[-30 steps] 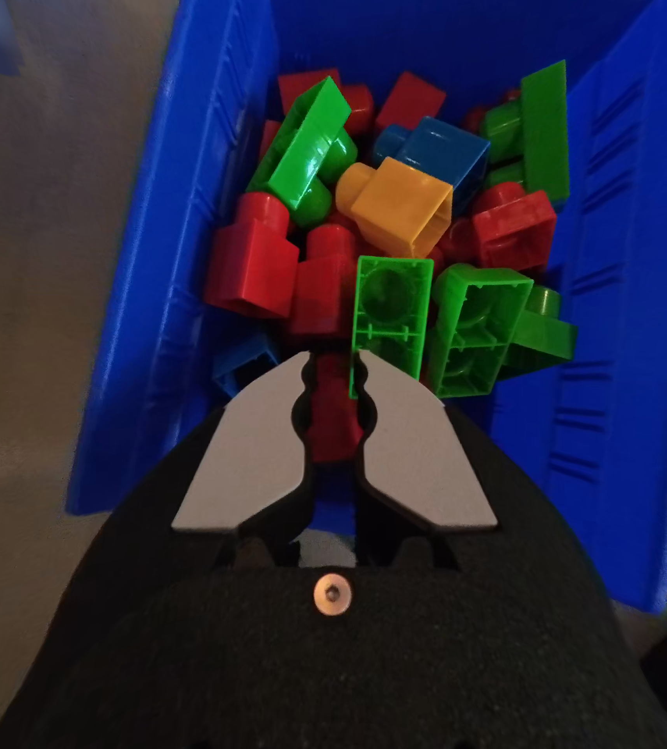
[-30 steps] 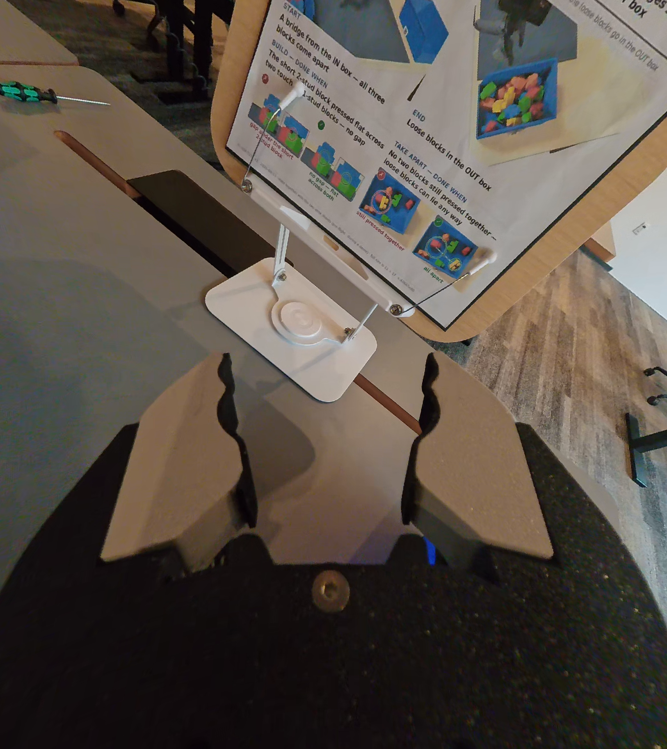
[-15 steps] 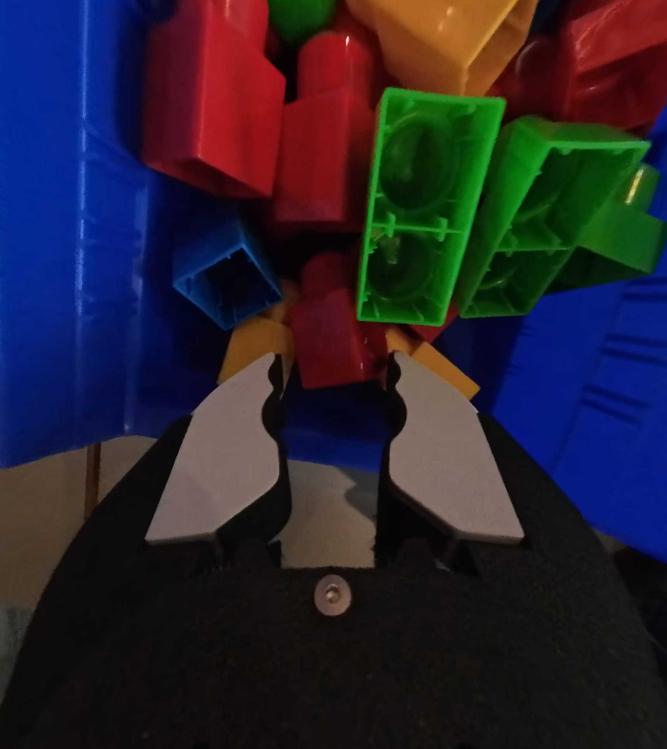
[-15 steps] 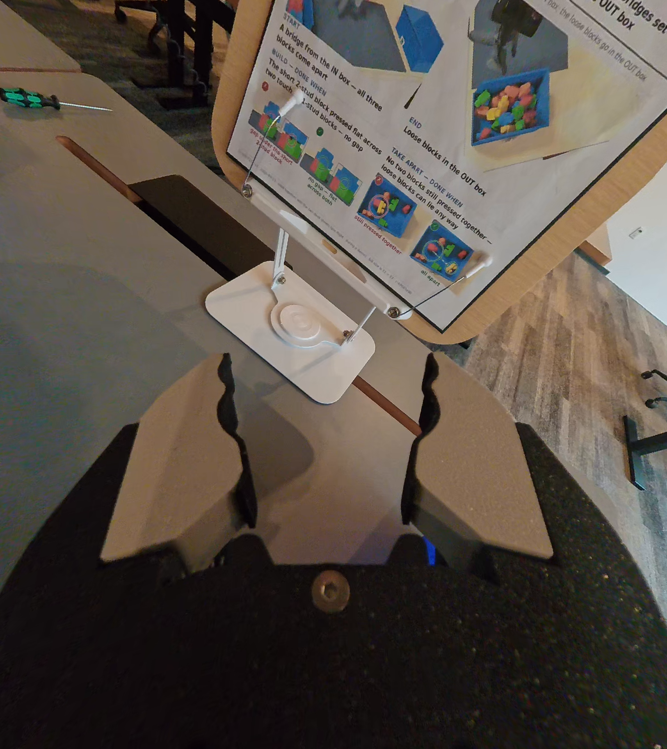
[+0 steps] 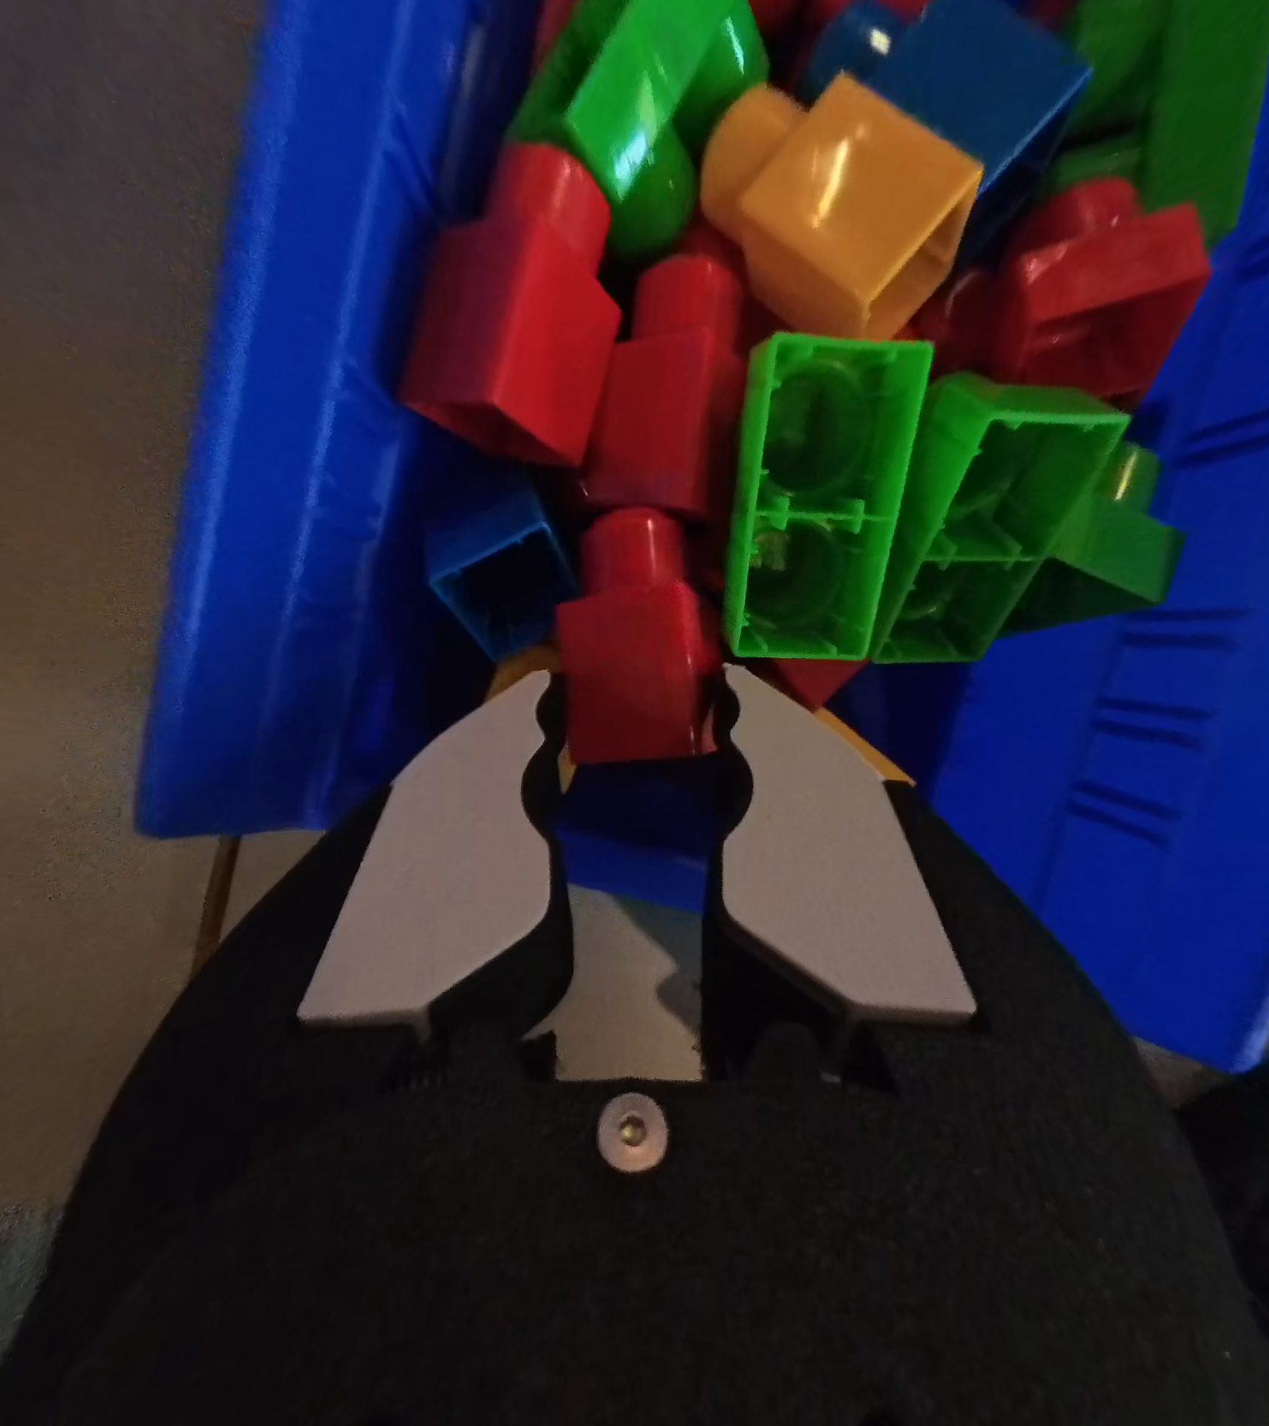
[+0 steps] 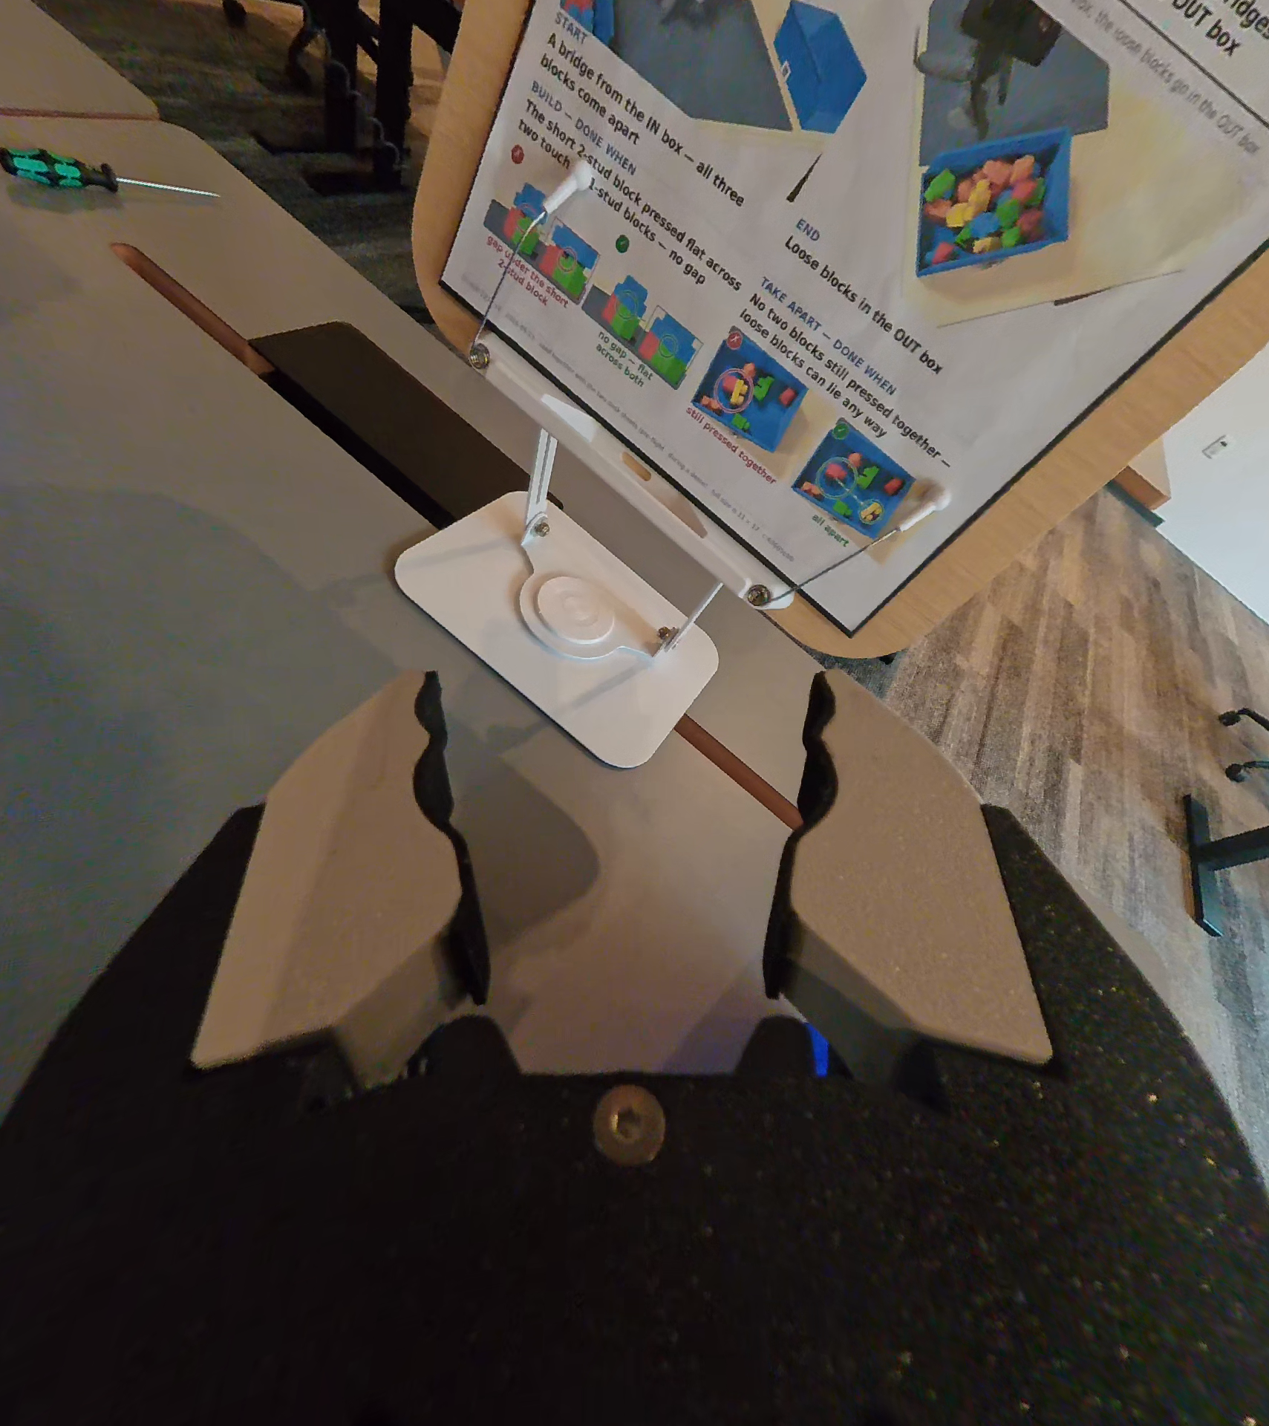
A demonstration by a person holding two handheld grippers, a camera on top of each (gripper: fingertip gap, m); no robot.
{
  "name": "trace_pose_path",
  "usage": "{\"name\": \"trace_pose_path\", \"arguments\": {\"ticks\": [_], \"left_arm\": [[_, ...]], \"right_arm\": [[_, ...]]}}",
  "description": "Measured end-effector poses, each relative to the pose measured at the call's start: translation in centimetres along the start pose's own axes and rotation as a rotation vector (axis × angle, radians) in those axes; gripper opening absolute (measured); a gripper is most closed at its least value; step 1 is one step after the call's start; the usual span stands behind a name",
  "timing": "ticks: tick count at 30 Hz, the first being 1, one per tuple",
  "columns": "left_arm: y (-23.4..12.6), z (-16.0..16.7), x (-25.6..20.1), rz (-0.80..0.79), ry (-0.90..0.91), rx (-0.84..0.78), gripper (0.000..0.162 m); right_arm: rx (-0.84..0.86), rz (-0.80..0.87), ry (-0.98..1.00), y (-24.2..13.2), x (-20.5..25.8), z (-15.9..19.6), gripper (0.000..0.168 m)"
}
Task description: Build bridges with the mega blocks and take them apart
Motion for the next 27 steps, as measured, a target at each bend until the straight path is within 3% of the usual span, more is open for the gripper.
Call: {"name": "trace_pose_path", "arguments": {"ticks": [3,6,11,16,22,27], "left_arm": [[-1.9,-0.6,-0.2,-0.004,0.006,-0.099,0.037],[-4.4,-2.0,-1.7,0.096,0.051,-0.283,0.036],[-9.8,-4.4,-7.6,0.445,0.241,-0.657,0.037],[-14.5,-5.0,-14.6,0.806,0.446,-0.903,0.036],[-17.9,-3.5,-23.7,1.223,0.668,-1.0,0.036],[-18.6,-0.8,-30.6,1.493,0.801,-0.903,0.036]], "right_arm": [[0.005,-0.008,-0.012,0.2,0.3,-0.1,0.089],[0.001,-0.028,-0.024,0.3,0.8,-0.3,0.089],[-0.029,-0.098,-0.037,0.7,2.3,-1.1,0.089],[-0.146,-0.295,-0.042,0.6,5.6,-3.1,0.088],[-0.388,-0.626,0.003,-1.2,10.2,-6.4,0.086],[-0.55,-0.75,0.052,-3.0,11.3,-8.1,0.086]]}}
Point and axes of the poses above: each gripper's, where its closed fingertips meet, y out along the fingers, z out of its underside, x = y × z across the jaws, the point moved 6 cm from there along -y, back along the fingers, and after that the axes turned 7 degrees about -y, right-handed, at the moved point
